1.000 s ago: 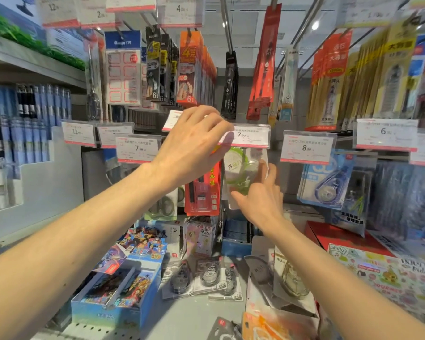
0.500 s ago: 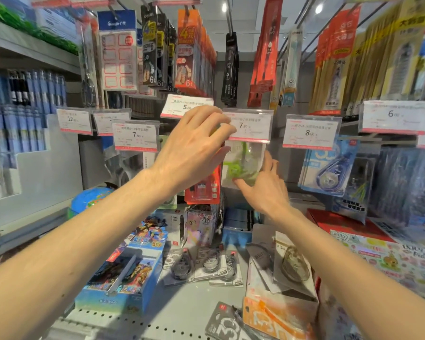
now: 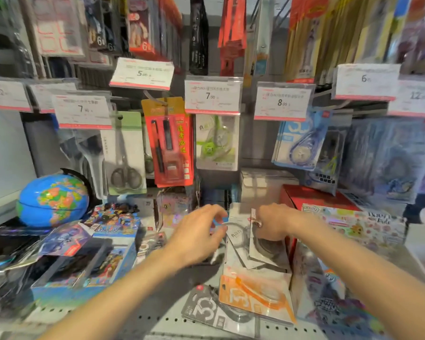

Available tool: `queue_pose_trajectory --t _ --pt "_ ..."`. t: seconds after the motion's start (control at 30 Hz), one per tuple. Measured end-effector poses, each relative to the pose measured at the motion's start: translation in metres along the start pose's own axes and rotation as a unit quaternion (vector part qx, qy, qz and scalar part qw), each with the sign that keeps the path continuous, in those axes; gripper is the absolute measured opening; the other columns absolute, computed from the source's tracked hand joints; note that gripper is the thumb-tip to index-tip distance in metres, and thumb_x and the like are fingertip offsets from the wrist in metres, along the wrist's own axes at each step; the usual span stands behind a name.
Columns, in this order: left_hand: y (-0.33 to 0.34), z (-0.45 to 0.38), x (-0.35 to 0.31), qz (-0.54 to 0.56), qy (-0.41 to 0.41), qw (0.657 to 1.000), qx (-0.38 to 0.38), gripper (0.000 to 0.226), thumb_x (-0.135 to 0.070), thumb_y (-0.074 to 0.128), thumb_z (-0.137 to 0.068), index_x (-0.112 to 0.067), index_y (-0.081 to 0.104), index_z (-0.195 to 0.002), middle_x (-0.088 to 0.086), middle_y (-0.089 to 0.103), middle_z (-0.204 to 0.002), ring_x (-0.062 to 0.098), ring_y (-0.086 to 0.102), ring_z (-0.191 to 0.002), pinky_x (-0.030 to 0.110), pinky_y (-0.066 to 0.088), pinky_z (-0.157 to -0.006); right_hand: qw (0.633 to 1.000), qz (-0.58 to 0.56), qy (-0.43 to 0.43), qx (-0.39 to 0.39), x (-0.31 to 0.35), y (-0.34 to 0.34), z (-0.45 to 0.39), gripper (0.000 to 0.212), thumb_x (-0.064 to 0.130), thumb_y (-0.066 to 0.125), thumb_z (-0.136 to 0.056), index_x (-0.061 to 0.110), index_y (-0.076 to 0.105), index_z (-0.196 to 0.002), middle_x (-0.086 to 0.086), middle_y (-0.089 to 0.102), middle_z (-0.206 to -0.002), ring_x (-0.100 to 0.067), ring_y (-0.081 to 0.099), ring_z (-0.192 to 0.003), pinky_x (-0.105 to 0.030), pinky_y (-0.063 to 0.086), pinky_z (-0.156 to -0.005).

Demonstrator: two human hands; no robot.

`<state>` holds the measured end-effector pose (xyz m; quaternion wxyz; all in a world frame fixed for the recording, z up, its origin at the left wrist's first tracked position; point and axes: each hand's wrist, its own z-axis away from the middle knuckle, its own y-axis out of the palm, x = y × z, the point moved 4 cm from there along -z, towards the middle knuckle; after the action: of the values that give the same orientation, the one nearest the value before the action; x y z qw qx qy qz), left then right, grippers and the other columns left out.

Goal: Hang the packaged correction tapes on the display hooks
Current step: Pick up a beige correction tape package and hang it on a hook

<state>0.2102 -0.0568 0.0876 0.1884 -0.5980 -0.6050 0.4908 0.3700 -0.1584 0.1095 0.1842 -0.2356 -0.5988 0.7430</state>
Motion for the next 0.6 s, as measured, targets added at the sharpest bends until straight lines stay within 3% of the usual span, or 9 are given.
queue_pose_trajectory --t 0.07,0.17,0.3,0.4,0.47,0.53,0.6 --pt "0.036 0.000 0.006 0.073 -0.073 0.992 0.069 0.025 -0.030 0.053 -0.099 -0.024 0.061 -0.122 -0.012 0.068 -0.109 0.007 0.063 -0.085 0.029 0.051 -0.084 1.000 -0.008 0.014 0.026 -0.003 0.010 -0.002 0.045 0.032 0.050 -0.099 0.007 0.048 -0.135 -0.015 0.052 -0.141 -0.034 0.049 -0.128 -0.036 0.038 -0.101" --pt "0.073 0.002 0.012 0.173 -0.149 0.967 0.112 0.020 -0.028 0.058 -0.096 -0.023 0.065 -0.114 -0.011 0.072 -0.098 0.010 0.069 -0.084 0.031 0.055 -0.088 0.998 -0.037 0.026 0.049 -0.010 0.019 -0.005 0.053 0.041 0.055 -0.096 0.007 0.047 -0.136 -0.013 0.055 -0.138 -0.032 0.055 -0.122 -0.033 0.044 -0.095" --pt "0.087 -0.005 0.013 0.223 -0.177 0.953 0.103 0.012 -0.023 0.061 -0.096 -0.023 0.070 -0.104 -0.019 0.065 -0.089 0.008 0.063 -0.092 0.021 0.049 -0.084 0.996 -0.069 0.023 0.052 -0.012 0.023 -0.010 0.052 0.044 0.064 -0.088 0.008 0.055 -0.125 -0.010 0.065 -0.125 -0.030 0.063 -0.110 -0.038 0.052 -0.093" --pt "0.085 -0.006 0.008 0.253 -0.179 0.944 0.113 0.017 -0.019 0.056 -0.099 -0.021 0.072 -0.106 -0.013 0.069 -0.094 0.006 0.063 -0.092 0.012 0.045 -0.077 0.995 -0.077 0.017 0.054 -0.010 0.027 -0.010 0.059 0.046 0.067 -0.086 0.009 0.050 -0.128 -0.008 0.065 -0.122 -0.027 0.063 -0.109 -0.036 0.053 -0.092" --pt "0.083 -0.005 0.006 0.278 -0.191 0.935 0.114 0.017 -0.017 0.054 -0.100 -0.019 0.070 -0.106 -0.003 0.072 -0.097 0.010 0.064 -0.086 0.016 0.050 -0.076 0.995 -0.095 0.016 0.031 -0.012 0.030 -0.010 0.067 0.048 0.070 -0.083 0.011 0.045 -0.133 -0.007 0.062 -0.123 -0.026 0.060 -0.109 -0.035 0.052 -0.091" --pt "0.081 -0.005 0.009 0.333 -0.214 0.913 0.100 0.016 -0.014 0.053 -0.101 -0.014 0.067 -0.108 0.006 0.072 -0.094 0.018 0.063 -0.078 0.033 0.055 -0.072 0.993 -0.121 0.007 -0.007 -0.013 0.031 -0.009 0.073 0.050 0.074 -0.077 0.015 0.044 -0.134 -0.005 0.057 -0.122 -0.025 0.058 -0.108 -0.035 0.051 -0.090" --pt "0.072 -0.008 0.012 0.380 -0.232 0.891 0.082 0.016 -0.013 0.052 -0.103 -0.010 0.061 -0.116 0.009 0.069 -0.092 0.020 0.062 -0.071 0.029 0.053 -0.059 0.988 -0.150 -0.013 -0.044 -0.010 0.029 -0.005 0.083 0.049 0.076 -0.071 0.019 0.038 -0.139 -0.003 0.049 -0.125 -0.025 0.055 -0.112 -0.036 0.049 -0.096"
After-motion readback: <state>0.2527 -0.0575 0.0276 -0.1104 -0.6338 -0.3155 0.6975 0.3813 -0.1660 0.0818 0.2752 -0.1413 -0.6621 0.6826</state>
